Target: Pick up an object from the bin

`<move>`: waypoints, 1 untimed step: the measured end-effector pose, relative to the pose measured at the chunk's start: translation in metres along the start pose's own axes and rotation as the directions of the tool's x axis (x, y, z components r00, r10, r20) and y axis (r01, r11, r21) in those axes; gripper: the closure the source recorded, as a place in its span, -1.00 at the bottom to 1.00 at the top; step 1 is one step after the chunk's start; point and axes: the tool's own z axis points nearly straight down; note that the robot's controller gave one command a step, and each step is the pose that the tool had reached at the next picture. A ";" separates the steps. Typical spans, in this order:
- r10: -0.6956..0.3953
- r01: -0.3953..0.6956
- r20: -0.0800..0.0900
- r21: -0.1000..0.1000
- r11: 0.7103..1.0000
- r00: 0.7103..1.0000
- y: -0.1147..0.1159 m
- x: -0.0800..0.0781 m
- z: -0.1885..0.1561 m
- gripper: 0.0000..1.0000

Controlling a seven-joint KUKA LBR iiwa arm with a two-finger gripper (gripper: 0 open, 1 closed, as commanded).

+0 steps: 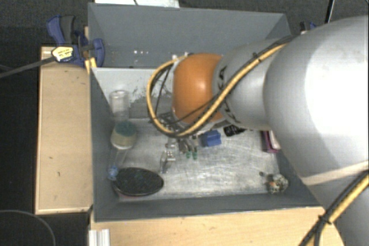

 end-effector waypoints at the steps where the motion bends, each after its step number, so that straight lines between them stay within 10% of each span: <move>1: 0.013 -0.013 0.001 0.004 1.000 1.000 -0.085 0.013 -0.012 -1.00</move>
Offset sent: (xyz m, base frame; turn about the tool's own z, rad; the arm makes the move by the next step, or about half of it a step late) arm -0.0166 -0.0789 0.0115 0.0052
